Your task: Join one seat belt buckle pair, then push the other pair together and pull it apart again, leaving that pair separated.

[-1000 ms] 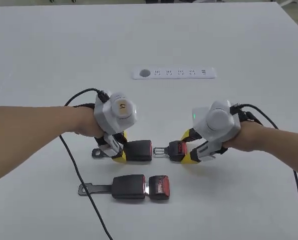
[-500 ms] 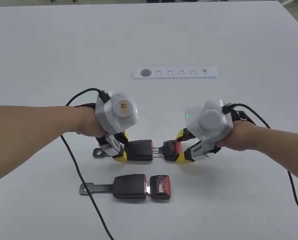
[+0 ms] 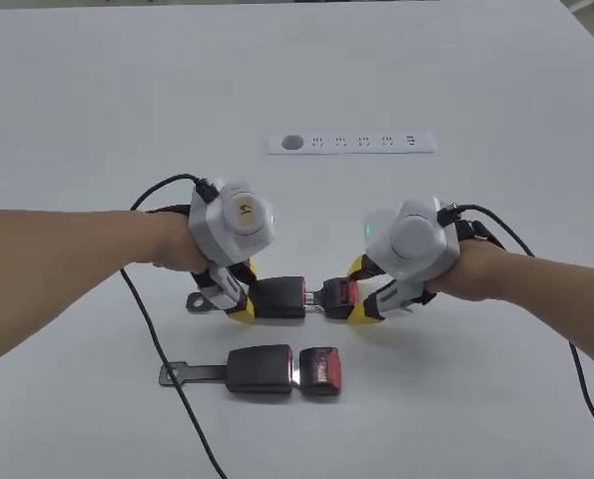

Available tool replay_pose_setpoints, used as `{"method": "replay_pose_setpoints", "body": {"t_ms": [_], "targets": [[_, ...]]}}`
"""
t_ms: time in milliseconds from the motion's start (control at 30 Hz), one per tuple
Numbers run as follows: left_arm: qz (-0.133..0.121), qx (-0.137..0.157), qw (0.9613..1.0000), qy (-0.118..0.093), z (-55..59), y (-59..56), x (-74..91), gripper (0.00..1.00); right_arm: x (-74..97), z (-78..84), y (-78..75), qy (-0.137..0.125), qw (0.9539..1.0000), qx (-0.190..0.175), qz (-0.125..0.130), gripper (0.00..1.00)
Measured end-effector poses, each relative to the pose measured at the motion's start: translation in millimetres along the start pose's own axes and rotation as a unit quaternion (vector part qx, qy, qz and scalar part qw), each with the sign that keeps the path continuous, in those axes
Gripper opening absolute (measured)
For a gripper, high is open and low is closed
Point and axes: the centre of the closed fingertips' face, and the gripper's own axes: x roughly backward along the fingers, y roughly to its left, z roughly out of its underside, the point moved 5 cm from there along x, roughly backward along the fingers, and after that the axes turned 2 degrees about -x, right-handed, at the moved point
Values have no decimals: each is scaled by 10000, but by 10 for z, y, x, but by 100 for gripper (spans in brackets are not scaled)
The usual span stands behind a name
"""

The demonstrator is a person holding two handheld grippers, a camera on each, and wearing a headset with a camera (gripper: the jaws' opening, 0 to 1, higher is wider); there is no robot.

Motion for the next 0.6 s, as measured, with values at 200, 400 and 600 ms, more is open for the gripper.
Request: {"method": "replay_pose_setpoints", "body": {"t_ms": [200, 400, 600], "targets": [[-26, -48, 10000, -80, -12, -33, 19, 28, -19, -20, 31, 38, 10000, -84, 20, 29], [-61, -21, 9998, -178, 11, -8, 1, 28, -13, -29, 36, 46, 9999, -134, 34, 29], [-56, -102, 9998, -172, 29, 19, -23, 27, -35, -56, 37, 5, 9998, -176, 33, 28]]}}
